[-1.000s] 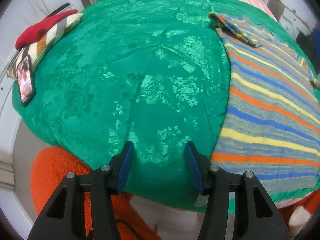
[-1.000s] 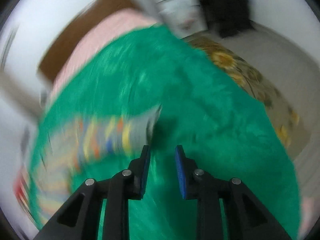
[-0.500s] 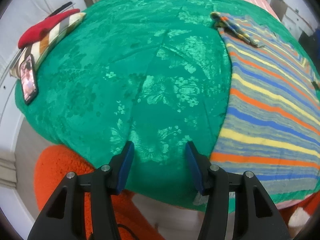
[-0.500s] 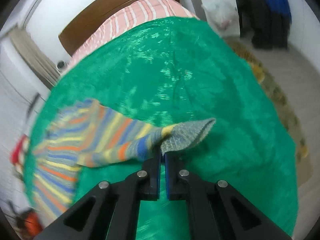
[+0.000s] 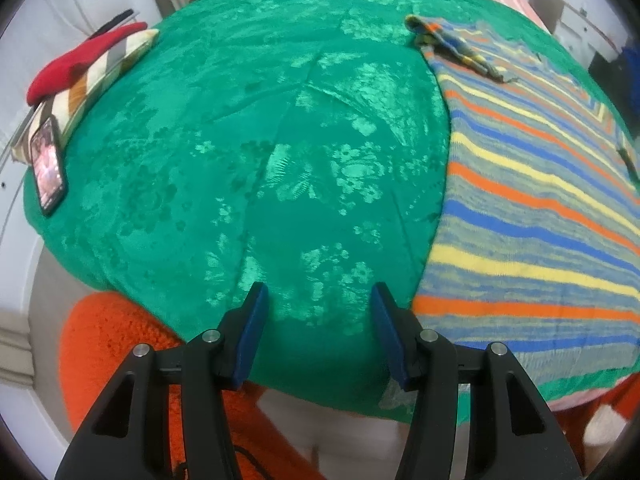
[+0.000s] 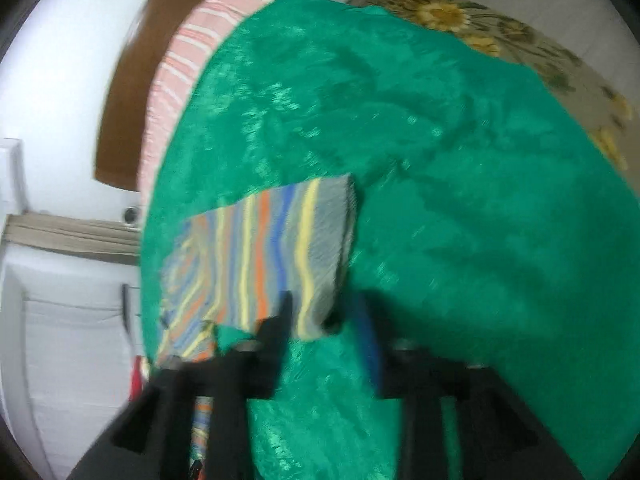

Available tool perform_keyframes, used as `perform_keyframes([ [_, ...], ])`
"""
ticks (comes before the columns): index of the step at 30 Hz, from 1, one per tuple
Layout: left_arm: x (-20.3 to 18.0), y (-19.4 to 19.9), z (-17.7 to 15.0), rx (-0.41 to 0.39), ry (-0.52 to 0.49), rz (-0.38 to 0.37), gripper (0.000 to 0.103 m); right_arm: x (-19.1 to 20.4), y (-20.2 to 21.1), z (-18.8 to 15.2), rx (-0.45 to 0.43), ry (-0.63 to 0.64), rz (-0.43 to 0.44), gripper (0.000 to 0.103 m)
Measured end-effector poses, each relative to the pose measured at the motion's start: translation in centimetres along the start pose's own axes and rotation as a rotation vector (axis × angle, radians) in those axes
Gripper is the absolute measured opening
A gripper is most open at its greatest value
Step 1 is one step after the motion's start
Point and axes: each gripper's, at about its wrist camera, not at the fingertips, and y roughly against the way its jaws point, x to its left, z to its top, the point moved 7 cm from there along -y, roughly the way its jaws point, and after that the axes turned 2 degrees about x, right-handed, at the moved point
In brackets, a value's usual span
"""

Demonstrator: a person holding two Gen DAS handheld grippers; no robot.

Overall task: Fold small clothes
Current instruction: 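Grasp the sleeve cuff with the right gripper and stretch it outward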

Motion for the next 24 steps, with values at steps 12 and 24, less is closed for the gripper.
perform_keyframes([
  [12,0.6,-0.3,-0.2,0.004,-0.007,0.034,0.058,-0.4,-1.0,-2.1,-0.031,0.168,-0.394,0.004],
  [24,-8.3,6.6,12.0,-0.323,-0.453,-0.033,0.09,2.8,2.1,-5.3,-0.216,0.3,-0.474,0.062],
])
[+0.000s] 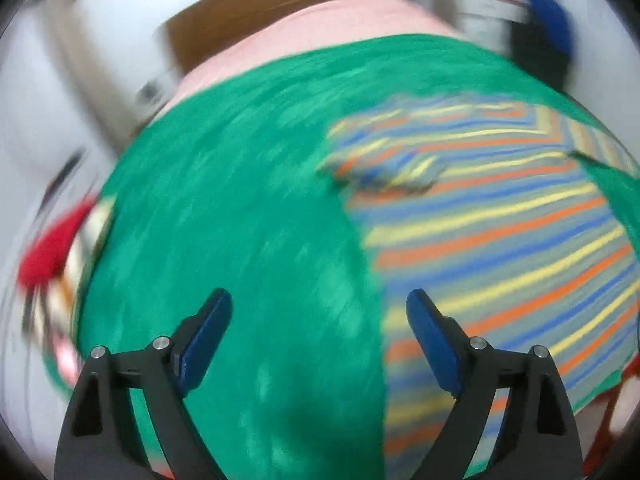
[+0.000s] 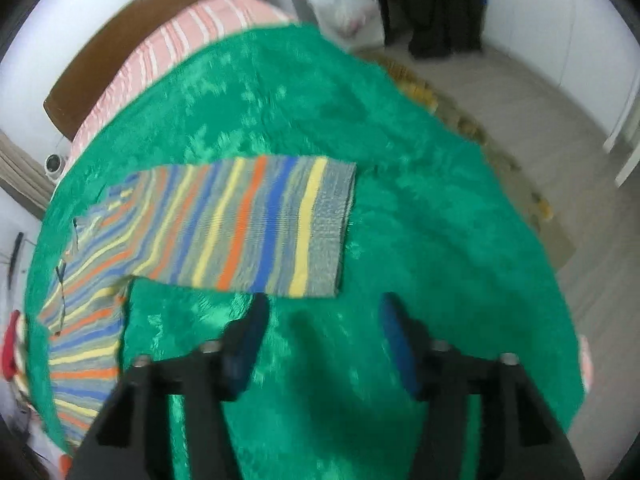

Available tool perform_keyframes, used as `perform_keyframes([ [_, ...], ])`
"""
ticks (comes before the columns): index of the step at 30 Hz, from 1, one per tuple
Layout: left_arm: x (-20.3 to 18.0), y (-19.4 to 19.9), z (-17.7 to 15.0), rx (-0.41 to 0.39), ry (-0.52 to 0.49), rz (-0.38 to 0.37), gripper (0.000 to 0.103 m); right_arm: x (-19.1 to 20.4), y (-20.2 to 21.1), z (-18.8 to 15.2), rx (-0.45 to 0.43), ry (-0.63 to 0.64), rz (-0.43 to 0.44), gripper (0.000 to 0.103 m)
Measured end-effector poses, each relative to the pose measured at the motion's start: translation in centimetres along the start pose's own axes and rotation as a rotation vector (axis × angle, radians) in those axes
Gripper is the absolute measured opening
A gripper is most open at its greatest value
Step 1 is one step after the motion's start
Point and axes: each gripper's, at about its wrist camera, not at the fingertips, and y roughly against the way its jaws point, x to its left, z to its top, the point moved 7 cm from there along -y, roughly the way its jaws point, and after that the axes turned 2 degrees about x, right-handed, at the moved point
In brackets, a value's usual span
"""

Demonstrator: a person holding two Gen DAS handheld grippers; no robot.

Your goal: Fold small clothes

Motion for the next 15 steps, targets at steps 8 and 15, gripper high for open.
perform_keyframes([
  [8,-10.1,-11.0,8.0,-0.002,-0.471,-0.014,0.087,5.0,2.2,-8.3,-0.055,0.018,0.124,0.063],
  [15,-2.0,-14.9,9.8,0.127,0.047,-0.198,0.009,10.0,4.2,-13.4,-0.137,0.097,0.197,0.063],
])
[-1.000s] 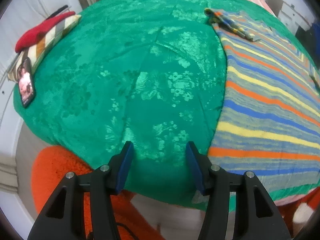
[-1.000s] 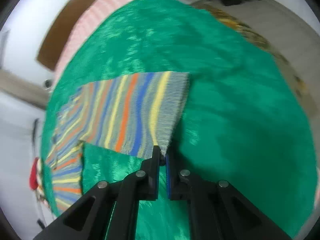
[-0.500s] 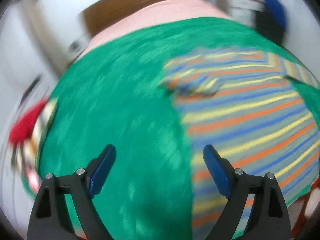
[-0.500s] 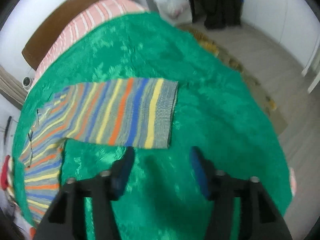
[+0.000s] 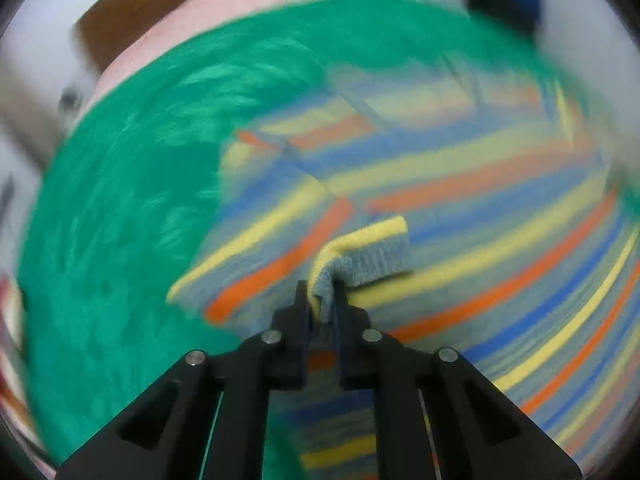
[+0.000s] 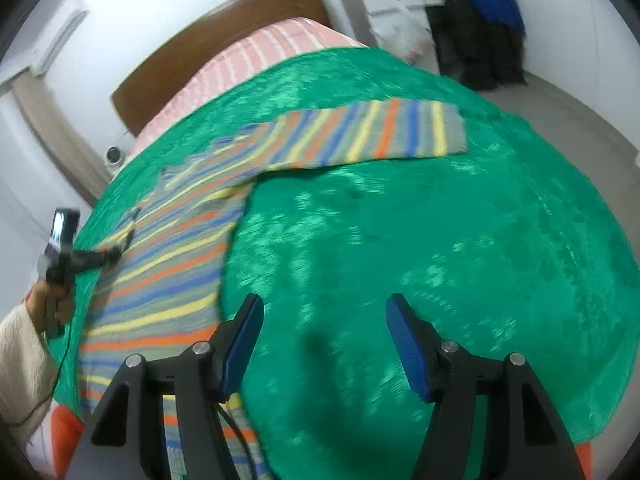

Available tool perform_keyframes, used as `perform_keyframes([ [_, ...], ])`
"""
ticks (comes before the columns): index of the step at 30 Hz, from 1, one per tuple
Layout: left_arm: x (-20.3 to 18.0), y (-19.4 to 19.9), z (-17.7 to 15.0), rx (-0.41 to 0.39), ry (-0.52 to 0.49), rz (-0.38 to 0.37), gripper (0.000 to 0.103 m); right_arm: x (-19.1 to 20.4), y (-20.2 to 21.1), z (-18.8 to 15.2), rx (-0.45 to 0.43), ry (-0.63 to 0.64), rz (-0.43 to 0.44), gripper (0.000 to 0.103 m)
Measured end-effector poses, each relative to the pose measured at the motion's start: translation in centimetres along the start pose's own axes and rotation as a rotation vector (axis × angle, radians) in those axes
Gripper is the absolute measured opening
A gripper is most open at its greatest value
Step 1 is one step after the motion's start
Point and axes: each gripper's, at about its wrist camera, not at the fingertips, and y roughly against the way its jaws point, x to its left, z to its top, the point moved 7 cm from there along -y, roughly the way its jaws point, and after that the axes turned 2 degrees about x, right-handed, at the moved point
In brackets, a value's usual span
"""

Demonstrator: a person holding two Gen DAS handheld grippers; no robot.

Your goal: Fold small clothes

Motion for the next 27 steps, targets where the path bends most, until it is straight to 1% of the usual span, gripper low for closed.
perform_keyframes([
  [1,2.5,1.6,0.1,-0.035,0.107,-0.029,0.009,0.5,0.3,-0.1,-0.023,0.031,-0.006,0.063],
  [2,5.9,3.2,-0.1,-0.072,0.233,-0.054,0.009,0.9,0.7,-0.1,-0.049,0.061,-0.017,0.063],
  [3,9.3,4.3,-0.6,-0.098,0.352,-0.064,0.009,1.1,0.8,0.0,-0.076,0.09,-0.03,0.063],
  [4,13.8,5.3,-1.8,-0.117,0.504,-0.056,0.009,1.2,1.0,0.0,-0.094,0.106,-0.039,0.063],
  [5,16.5,5.6,-2.9,-0.122,0.594,-0.034,0.009,1.4,1.0,0.1,-0.12,0.127,-0.052,0.063],
  [7,21.5,4.8,-5.5,-0.085,0.755,0.023,0.008,1.4,0.4,0.2,-0.135,0.128,-0.043,0.063],
  [8,23.3,3.9,-6.9,-0.053,0.824,0.022,0.008,1.3,-0.2,0.1,-0.124,0.121,-0.031,0.063],
  [9,24.4,2.8,-8.0,-0.019,0.874,0.001,0.009,1.3,-0.8,-0.2,-0.111,0.114,-0.027,0.063],
  [10,24.7,1.9,-8.7,0.006,0.9,-0.018,0.009,1.3,-1.0,-0.6,-0.104,0.111,-0.026,0.063],
  [11,24.6,0.9,-9.3,0.033,0.917,-0.04,0.013,1.4,-1.4,-0.9,-0.093,0.112,-0.025,0.063],
  [13,24.5,0.3,-9.7,0.041,0.915,-0.055,0.026,1.7,-2.0,-1.5,-0.072,0.122,-0.025,0.063],
  [15,24.2,0.5,-9.2,0.004,0.91,-0.074,0.06,2.1,-2.1,-1.7,-0.07,0.147,-0.026,0.063],
  [16,24.1,0.8,-9.3,-0.02,0.918,-0.091,0.064,2.2,-2.0,-1.8,-0.072,0.155,-0.028,0.063],
  [17,24.1,1.0,-9.4,-0.044,0.931,-0.107,0.066,2.4,-2.0,-1.9,-0.073,0.166,-0.03,0.063],
  [19,23.8,1.0,-9.7,-0.054,0.934,-0.148,0.066,2.7,-2.2,-2.2,-0.068,0.178,-0.032,0.063],
  [20,23.7,1.0,-9.9,-0.046,0.921,-0.153,0.066,2.8,-2.3,-2.3,-0.065,0.18,-0.032,0.063],
  [21,23.6,0.6,-10.1,-0.035,0.904,-0.14,0.062,2.9,-2.5,-2.4,-0.059,0.183,-0.032,0.063],
  [22,23.4,0.6,-10.1,-0.021,0.88,-0.114,0.053,2.9,-2.7,-2.5,-0.054,0.185,-0.032,0.063],
  [23,23.3,0.6,-10.6,0.002,0.853,-0.082,0.019,3.0,-2.8,-2.5,-0.051,0.187,-0.033,0.063],
  [24,23.3,0.4,-11.0,0.022,0.842,-0.056,0.004,3.1,-2.8,-2.5,-0.05,0.189,-0.035,0.063],
  [25,23.4,0.4,-11.4,0.03,0.848,-0.026,0.003,3.1,-2.7,-2.5,-0.053,0.192,-0.037,0.063],
  [27,24.4,0.7,-12.4,0.035,0.862,0.065,0.001,3.0,-2.5,-2.5,-0.063,0.195,-0.045,0.063],
])
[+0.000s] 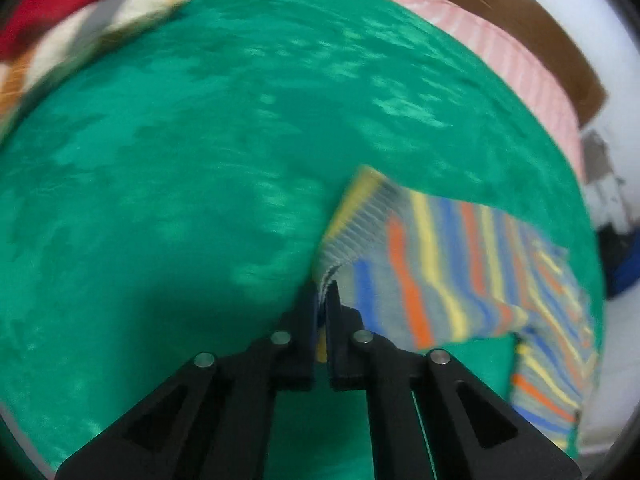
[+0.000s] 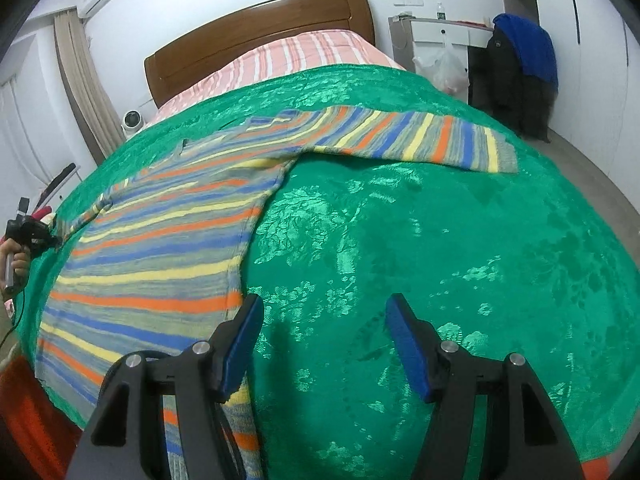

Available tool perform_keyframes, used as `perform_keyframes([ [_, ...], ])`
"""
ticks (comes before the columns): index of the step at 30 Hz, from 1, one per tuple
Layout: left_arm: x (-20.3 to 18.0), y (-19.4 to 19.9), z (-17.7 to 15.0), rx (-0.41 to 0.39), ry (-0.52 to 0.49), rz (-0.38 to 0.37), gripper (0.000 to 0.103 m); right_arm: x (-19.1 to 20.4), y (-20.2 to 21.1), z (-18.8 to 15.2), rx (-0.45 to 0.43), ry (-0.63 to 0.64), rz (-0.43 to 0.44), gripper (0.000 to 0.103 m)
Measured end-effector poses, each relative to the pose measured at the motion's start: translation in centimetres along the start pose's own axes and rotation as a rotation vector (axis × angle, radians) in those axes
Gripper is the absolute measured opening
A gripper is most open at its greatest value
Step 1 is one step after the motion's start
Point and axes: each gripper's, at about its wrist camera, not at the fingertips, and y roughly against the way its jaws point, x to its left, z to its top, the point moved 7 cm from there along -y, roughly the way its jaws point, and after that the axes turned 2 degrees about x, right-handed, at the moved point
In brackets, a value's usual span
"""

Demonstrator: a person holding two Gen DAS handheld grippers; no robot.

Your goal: Fold small clothes

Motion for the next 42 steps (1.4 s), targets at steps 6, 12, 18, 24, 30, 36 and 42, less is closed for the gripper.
perform_keyframes([
  [6,1.6,-0.2,0.6,-0.061,-0.059,0.162,0.0,-0.7,-0.5,-0.2,0.017,-0.024,-0.015,0.063],
  [12,2.0,0.9,-0.5,-0.062,-0.09,0.203,0.019,-2.0,-0.1,-0.1,0.01,-0.084,-0.025,0.063],
  [18,-4.4,6.7,-1.1,-0.109,-0.374,0.044,0.078,-2.5,1.8,2.7,0.0,-0.042,-0.015,0.069],
  [24,-18.4,6.2,0.8,-0.041,-0.643,-0.205,0.092,-0.1,0.9,11.2,-0.043,0.134,0.004,0.07],
  [30,-27.1,-3.0,1.6,0.025,-0.852,-0.107,0.085,3.9,-5.1,18.6,-0.019,0.225,0.122,0.07],
  [36,-29.7,-8.7,1.9,0.065,-0.963,-0.053,0.081,6.0,-14.5,24.0,0.158,0.332,0.248,0.07],
  [42,-31.1,-9.3,-0.9,0.133,-1.086,-0.121,0.005,6.3,-25.5,27.5,0.334,0.37,0.185,0.07],
])
